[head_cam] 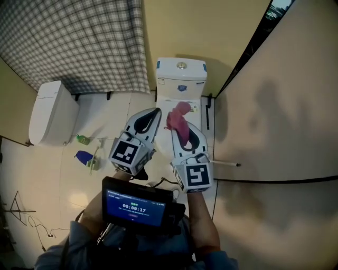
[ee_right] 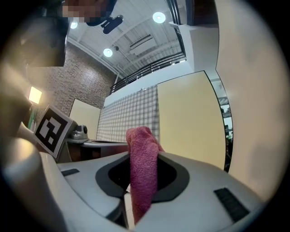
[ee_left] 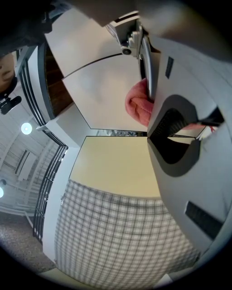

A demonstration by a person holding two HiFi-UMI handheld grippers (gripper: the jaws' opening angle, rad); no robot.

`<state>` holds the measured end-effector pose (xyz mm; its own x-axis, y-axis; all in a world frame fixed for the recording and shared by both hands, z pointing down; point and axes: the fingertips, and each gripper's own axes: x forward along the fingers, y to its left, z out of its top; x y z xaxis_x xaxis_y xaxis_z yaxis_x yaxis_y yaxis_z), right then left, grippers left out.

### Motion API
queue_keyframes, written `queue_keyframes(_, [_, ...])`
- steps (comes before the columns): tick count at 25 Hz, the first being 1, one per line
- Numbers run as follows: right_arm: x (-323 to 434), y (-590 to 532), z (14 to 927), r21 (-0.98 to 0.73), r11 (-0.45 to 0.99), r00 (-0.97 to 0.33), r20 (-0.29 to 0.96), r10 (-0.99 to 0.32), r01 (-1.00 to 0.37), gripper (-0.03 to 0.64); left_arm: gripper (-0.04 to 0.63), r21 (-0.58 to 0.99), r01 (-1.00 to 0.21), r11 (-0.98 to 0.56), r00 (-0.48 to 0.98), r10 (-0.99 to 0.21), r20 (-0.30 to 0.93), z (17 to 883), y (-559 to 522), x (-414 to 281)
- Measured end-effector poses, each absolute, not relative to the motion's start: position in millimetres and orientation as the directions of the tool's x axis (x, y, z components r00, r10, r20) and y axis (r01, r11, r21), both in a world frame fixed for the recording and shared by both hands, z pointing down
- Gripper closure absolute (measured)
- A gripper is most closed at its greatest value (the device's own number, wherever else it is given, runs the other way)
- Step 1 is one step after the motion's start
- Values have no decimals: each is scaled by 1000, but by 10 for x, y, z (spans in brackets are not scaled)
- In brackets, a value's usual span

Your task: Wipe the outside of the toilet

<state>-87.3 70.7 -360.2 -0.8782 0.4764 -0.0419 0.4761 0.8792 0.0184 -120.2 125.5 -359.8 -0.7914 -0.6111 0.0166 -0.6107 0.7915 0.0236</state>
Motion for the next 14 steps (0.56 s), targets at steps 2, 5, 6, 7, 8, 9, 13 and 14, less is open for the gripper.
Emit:
queue_keyframes(2, [-877, 705, -3621, 31, 884, -882, -56, 467, 466, 535, 580, 22, -616, 787, -787, -617, 5, -3628, 1263, -1211])
queue_keyframes(5, [-854, 750, -3655, 48, 890, -887, -68, 456, 454, 535, 580, 20, -631, 776, -776, -631, -6, -3658, 1297, -1196])
queue_keyframes(6, [-811, 783, -3693, 49, 890, -888, -60, 456, 454, 535, 580, 23, -635, 772, -773, -635, -6, -3693, 1318, -1163])
queue_keyframes(7, [-757, 813, -3749, 51, 890, -889, -52, 456, 453, 535, 580, 27, -638, 770, -770, -638, -7, -3747, 1338, -1116])
queue_keyframes(8, [-713, 831, -3804, 54, 891, -890, -47, 453, 451, 535, 580, 32, -640, 768, -768, -640, -10, -3806, 1355, -1069])
queue_keyframes(9, [-695, 835, -3834, 57, 892, -892, -43, 450, 448, 535, 580, 36, -641, 767, -767, -641, -15, -3847, 1365, -1044])
queue_keyframes(13, [-873, 762, -3718, 73, 902, -899, -85, 430, 425, 535, 580, 29, -645, 763, -764, -644, -33, -3698, 1370, -1189])
queue_keyframes(14, [-931, 743, -3669, 76, 904, -899, -97, 426, 420, 535, 580, 24, -645, 764, -764, -644, -37, -3626, 1375, -1245])
